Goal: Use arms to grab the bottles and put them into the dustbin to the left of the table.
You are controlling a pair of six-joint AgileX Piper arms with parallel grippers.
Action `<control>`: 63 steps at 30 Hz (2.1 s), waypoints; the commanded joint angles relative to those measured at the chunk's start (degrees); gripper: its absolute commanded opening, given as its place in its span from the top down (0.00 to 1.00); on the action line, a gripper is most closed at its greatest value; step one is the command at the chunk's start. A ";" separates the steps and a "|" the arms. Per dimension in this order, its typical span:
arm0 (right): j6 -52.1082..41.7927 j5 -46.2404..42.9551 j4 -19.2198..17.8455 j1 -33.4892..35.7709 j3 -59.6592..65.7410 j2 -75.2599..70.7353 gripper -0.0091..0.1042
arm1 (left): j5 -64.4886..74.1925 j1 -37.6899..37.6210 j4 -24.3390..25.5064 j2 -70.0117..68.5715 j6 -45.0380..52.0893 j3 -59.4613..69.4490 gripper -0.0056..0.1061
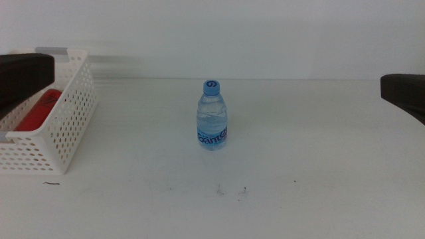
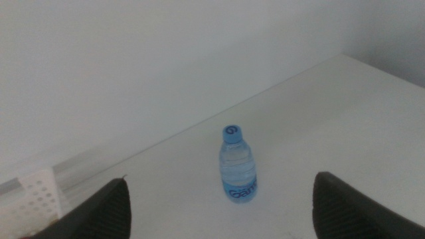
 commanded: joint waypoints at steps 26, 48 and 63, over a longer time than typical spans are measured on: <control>-0.56 -0.35 0.03 -0.53 -0.48 -0.16 0.17 | -29.67 0.08 -0.47 13.74 -0.65 12.20 0.11; -0.56 -0.35 0.03 -0.53 -0.48 -0.16 0.17 | -53.62 -0.02 -1.67 14.66 -5.78 34.52 0.11; -0.56 -0.35 0.03 -0.53 -0.48 -0.16 0.17 | -81.77 -0.02 3.91 23.46 -14.79 44.40 0.11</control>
